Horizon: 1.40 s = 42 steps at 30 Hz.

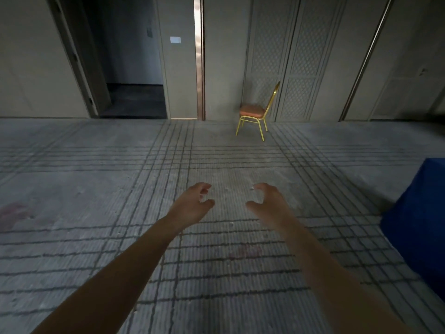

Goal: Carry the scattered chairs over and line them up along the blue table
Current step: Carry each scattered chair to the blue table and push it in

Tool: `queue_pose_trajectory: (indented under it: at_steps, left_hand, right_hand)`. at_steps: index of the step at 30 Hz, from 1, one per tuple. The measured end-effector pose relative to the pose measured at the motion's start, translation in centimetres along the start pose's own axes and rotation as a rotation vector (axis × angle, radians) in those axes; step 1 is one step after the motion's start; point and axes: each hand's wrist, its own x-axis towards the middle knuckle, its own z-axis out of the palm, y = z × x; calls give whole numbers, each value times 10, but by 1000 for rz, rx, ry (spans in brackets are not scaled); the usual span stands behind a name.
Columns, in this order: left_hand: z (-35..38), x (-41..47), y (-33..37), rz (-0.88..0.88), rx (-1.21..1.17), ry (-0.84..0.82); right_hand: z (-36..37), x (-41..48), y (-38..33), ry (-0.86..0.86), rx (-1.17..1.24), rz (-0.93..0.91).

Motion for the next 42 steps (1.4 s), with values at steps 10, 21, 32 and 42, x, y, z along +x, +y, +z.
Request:
queue_pose_trajectory:
  at_steps: [10,21,32,42]
  left_hand:
    - [43,248,1,27,8,-19]
    - [108,548,53,99,-33,-72]
    - [208,819,114,96,-112,-77]
    - [278,1029,178,56,-103,-3]
  right_hand:
    - [-34,232,43,48,-60,17]
    - [-106,493,98,124,-100,72]
    - [-194,765,200,163,-90,47]
    - [-286,987,269,137,-61,-23]
